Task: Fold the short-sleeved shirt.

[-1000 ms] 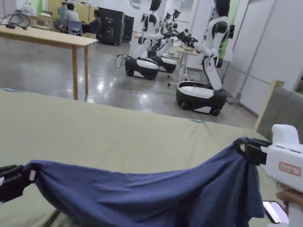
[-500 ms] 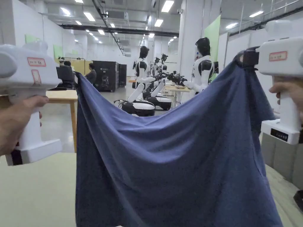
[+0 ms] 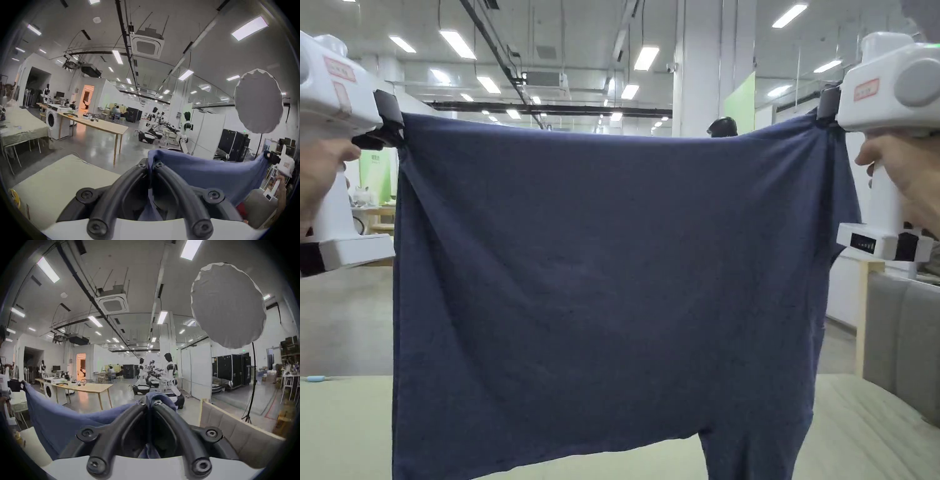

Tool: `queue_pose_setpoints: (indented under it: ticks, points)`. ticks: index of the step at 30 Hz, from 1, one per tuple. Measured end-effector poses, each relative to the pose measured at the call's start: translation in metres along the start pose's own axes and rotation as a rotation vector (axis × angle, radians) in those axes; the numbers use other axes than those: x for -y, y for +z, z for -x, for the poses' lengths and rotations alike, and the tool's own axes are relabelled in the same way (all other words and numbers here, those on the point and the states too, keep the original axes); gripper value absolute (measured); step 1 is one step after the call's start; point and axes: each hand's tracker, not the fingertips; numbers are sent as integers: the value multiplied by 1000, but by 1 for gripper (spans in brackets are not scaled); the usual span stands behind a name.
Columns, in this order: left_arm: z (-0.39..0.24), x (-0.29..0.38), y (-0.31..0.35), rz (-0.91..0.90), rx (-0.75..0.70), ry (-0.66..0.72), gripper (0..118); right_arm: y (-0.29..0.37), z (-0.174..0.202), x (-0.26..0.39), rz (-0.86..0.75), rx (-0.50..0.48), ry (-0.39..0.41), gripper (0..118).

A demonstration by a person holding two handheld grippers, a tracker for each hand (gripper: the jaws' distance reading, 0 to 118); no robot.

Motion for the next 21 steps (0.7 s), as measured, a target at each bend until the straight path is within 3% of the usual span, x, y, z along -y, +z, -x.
queue_pose_setpoints:
  ticks: [2, 6, 11, 21]
  points:
    - [0, 2, -6, -8, 18, 18, 0, -8, -2, 5, 9, -13, -29, 2]
    - [-12, 10, -36, 9, 19, 9, 0, -37, 2, 11, 18, -1, -13, 2]
    - [-19, 23, -71, 23, 28, 22, 0, -67, 4, 15, 11, -29, -81, 2]
    - [-4, 82, -104, 80, 38, 18, 1, -82, 2, 60, 41, -53, -54, 2]
